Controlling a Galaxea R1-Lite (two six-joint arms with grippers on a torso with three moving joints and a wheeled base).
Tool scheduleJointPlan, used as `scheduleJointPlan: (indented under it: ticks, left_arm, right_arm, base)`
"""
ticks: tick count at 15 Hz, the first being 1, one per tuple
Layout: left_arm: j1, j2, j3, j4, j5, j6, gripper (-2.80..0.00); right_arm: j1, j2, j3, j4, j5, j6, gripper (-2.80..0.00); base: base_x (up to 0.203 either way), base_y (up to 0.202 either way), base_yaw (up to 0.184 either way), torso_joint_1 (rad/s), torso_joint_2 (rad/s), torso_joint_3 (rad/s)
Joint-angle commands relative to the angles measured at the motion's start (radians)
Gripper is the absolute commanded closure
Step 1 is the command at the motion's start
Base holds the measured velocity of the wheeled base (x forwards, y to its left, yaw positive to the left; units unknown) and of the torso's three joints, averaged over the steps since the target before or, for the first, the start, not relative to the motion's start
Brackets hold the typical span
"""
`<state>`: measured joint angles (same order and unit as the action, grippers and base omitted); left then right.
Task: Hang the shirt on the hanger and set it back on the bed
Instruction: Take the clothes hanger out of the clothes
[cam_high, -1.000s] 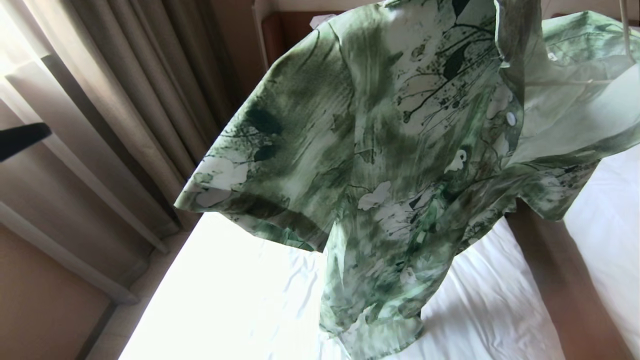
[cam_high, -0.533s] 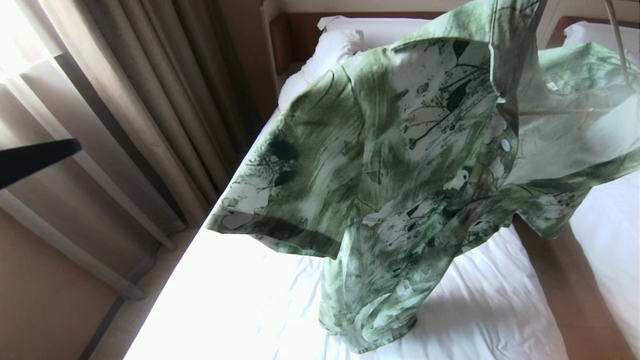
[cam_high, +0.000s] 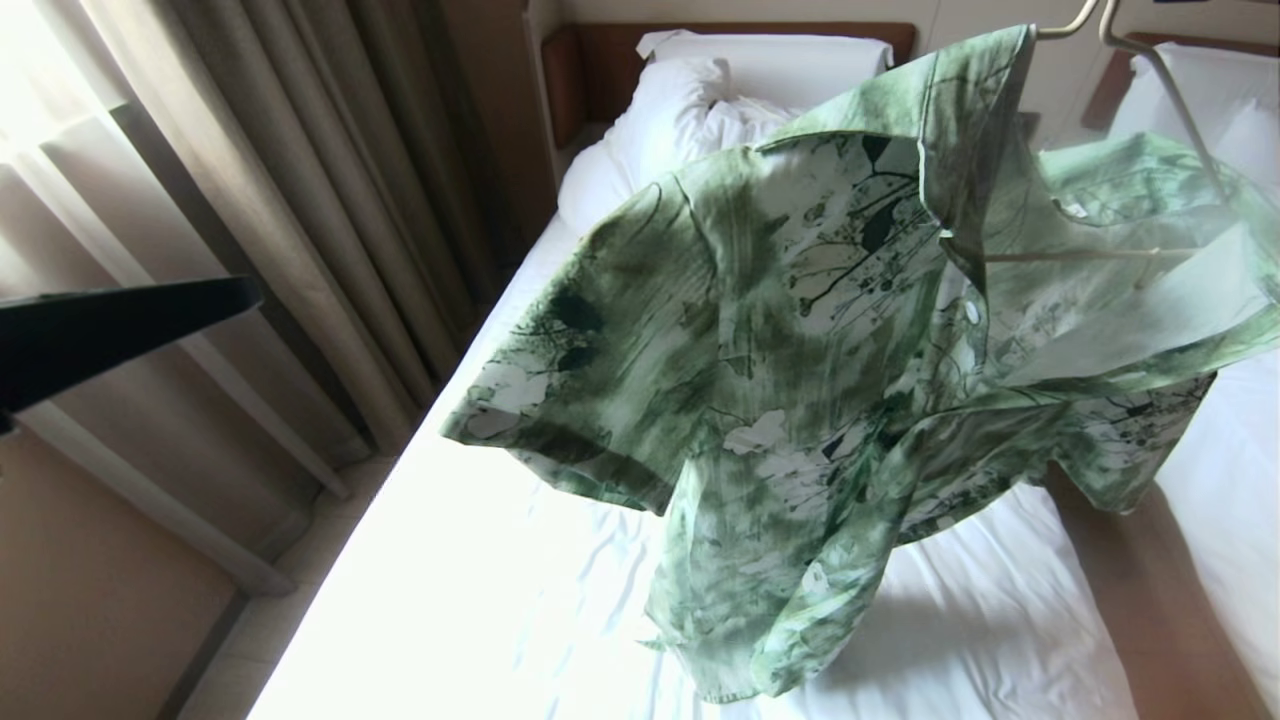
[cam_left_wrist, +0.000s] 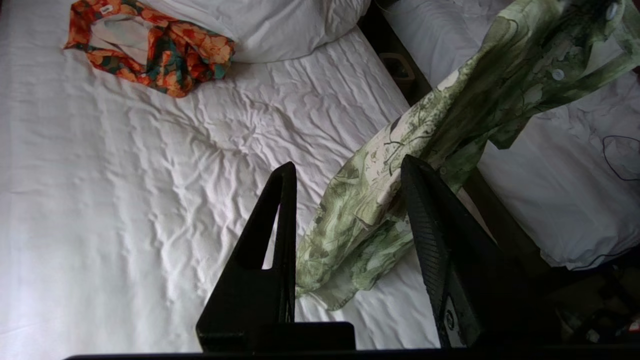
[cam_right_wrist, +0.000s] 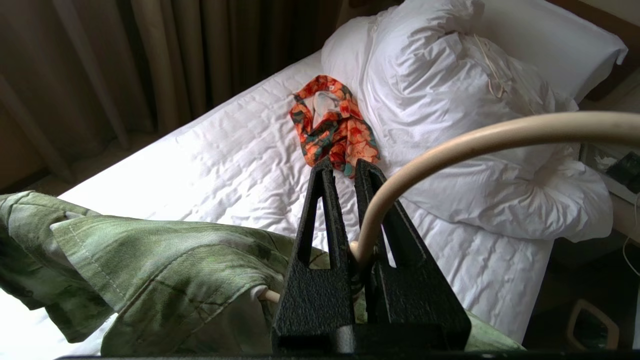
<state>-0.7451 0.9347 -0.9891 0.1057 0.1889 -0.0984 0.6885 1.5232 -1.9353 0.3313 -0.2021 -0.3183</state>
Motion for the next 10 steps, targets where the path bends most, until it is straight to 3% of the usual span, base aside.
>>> scheduleJointPlan:
  ticks: [1, 6, 10]
  left_arm:
    - [-0.035, 0.009, 0.004, 0.001, 0.001, 0.002, -2.80]
    - [-0.091, 0.128, 0.025, -0.049, -0.003, 0.004, -2.80]
    - [-0.106, 0.196, 0.093, -0.204, 0.000, 0.051, -2.80]
  right_arm:
    - [0.000, 0.024, -0.001, 0.000, -0.002, 0.000, 0.00]
    - [0.011, 0.031, -0.004, 0.002, 0.000, 0.025, 0.00]
    - [0.009, 0.029, -0.005, 0.000, 0.001, 0.025, 0.00]
  base:
    - [0.000, 0.000, 0.000, 0.000, 0.00, 0.000]
    - [0.000, 0.000, 0.000, 0.000, 0.00, 0.000]
    - [0.000, 0.000, 0.000, 0.000, 0.00, 0.000]
